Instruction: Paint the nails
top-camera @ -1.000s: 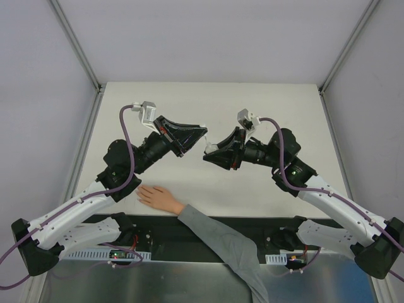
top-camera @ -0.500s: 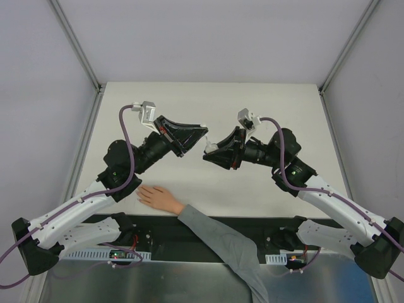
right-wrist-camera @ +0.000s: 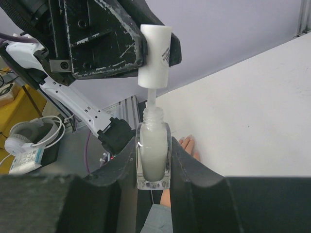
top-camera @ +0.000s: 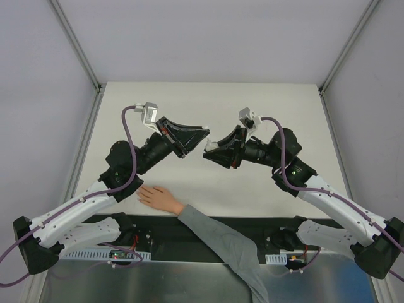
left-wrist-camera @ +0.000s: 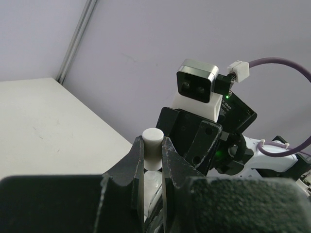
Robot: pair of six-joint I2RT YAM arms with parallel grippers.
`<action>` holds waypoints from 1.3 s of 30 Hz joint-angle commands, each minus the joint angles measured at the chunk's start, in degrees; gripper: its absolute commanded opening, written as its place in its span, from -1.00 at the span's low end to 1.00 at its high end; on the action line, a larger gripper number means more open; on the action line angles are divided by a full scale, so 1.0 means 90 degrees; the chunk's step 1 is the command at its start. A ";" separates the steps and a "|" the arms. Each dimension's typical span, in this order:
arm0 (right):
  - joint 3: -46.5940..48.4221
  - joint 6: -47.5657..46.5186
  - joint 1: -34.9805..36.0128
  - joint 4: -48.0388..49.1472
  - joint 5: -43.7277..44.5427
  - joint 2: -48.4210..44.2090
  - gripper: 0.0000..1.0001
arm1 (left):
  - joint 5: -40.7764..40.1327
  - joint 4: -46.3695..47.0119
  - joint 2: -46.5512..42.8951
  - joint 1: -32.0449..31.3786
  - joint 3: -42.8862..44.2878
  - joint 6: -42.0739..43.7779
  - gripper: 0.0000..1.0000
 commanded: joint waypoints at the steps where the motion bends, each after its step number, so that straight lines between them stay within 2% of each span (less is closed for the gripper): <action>1: 0.0296 0.0001 -0.0001 0.0536 0.0164 -0.0092 -0.99 | 0.0073 0.0488 -0.0042 -0.0072 -0.0049 -0.0127 -1.00; 11: 0.0570 -0.0028 -0.0011 0.0585 0.0467 -0.0043 -0.99 | -0.0024 0.0605 -0.0101 -0.0179 -0.0283 -0.0244 -1.00; 25: 0.0697 0.0040 0.0038 0.0643 0.0321 0.0015 -0.99 | -0.0063 0.0635 0.0026 -0.0208 -0.0156 -0.0185 -1.00; 34: 0.0697 -0.0067 0.0086 0.0624 0.0282 -0.0092 -1.00 | -0.0385 0.0528 0.0007 -0.0208 -0.0205 -0.0264 -1.00; 39: 0.0814 -0.0135 0.0086 0.0507 0.0389 0.0015 -0.99 | 0.0004 0.0596 0.0114 -0.0218 -0.0098 -0.0273 -1.00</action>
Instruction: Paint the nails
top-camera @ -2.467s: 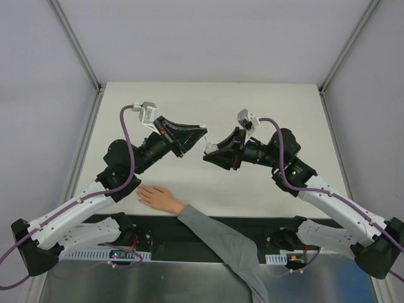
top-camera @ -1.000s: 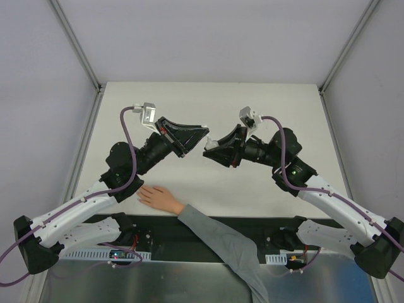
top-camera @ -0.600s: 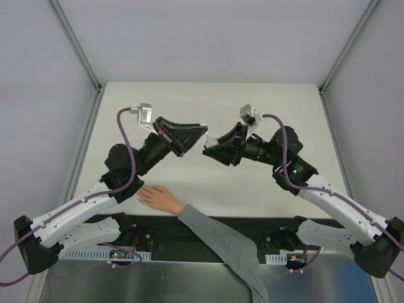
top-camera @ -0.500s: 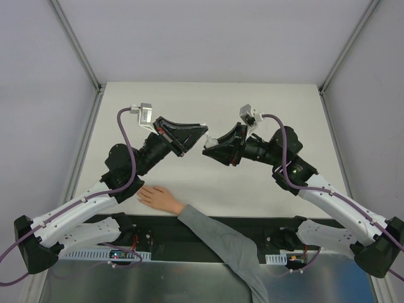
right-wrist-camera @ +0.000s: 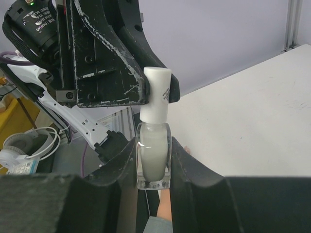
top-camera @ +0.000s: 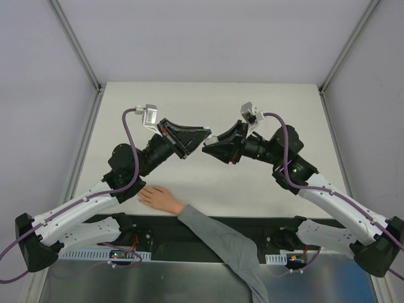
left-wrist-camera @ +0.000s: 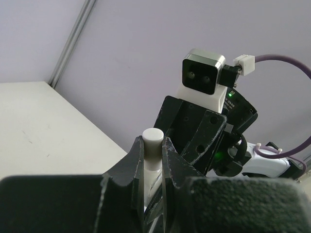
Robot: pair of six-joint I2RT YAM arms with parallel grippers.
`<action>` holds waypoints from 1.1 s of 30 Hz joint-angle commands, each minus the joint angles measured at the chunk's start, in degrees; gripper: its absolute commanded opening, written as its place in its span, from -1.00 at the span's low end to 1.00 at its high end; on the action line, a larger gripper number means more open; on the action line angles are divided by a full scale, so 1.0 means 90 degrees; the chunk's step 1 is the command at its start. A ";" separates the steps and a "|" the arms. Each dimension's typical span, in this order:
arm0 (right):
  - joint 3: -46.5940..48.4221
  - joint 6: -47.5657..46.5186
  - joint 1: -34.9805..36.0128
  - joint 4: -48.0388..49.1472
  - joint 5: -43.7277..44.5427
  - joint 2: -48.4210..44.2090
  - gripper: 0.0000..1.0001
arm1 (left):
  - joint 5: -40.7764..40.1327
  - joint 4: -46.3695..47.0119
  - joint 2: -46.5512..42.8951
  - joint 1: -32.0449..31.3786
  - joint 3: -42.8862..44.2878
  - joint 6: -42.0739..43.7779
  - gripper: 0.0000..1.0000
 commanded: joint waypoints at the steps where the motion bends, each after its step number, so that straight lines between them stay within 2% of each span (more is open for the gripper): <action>1: 0.0445 -0.0097 0.0043 0.0558 0.0117 -0.0070 -0.99 | 0.0302 0.0122 0.0087 -0.0060 0.0126 -0.0082 -1.00; 8: 0.0611 -0.0526 0.0043 0.0431 0.0410 -0.0167 -0.99 | 0.0107 0.0084 -0.0049 -0.0109 -0.0137 -0.0179 -0.98; 10: 0.0650 -0.0662 0.0043 0.0431 0.0420 -0.0187 -0.99 | -0.0029 -0.0043 -0.0156 -0.0109 -0.0177 -0.0189 -0.81; 11: 0.0660 -0.0731 0.0033 0.0411 0.0401 -0.0197 -1.00 | -0.0098 -0.0256 -0.0205 -0.0109 -0.0177 -0.0199 -0.58; 14: 0.0699 -0.0868 0.0033 0.0246 0.0264 -0.0177 -1.00 | -0.0313 -0.0754 -0.0429 -0.0099 -0.0002 -0.0150 -0.05; 16: 0.0709 -0.1092 0.0033 0.0148 0.0128 -0.0167 -0.99 | -0.0391 -0.1515 -0.0605 -0.0109 0.0193 -0.0072 0.13; 17: 0.0709 -0.1180 0.0033 0.0032 0.0098 -0.0167 -1.00 | -0.0459 -0.1750 -0.0683 -0.0109 0.0397 -0.0004 0.29; 20: 0.0777 -0.1433 0.0033 -0.0281 -0.0126 -0.0197 -0.99 | -0.0470 -0.2669 -0.0879 -0.0109 0.0808 0.0065 0.44; 21: 0.0787 -0.1502 0.0033 -0.0369 -0.0185 -0.0197 -1.00 | -0.0731 -0.3038 -0.0928 -0.0109 0.0984 0.0055 0.57; 25: 0.0875 -0.1688 0.0033 -0.0711 -0.0400 -0.0216 -0.99 | -0.0588 -0.4941 -0.0724 -0.0109 0.2106 0.0328 0.60; 29: 0.0914 -0.1659 0.0091 -0.0712 -0.0663 -0.0109 -0.99 | -0.0178 -0.5862 -0.0168 -0.0109 0.3355 0.0504 0.50; 33: 0.1011 -0.1659 0.0199 -0.0722 -0.0703 -0.0031 -0.99 | 0.0009 -0.6185 0.0282 -0.0109 0.3856 0.0651 0.36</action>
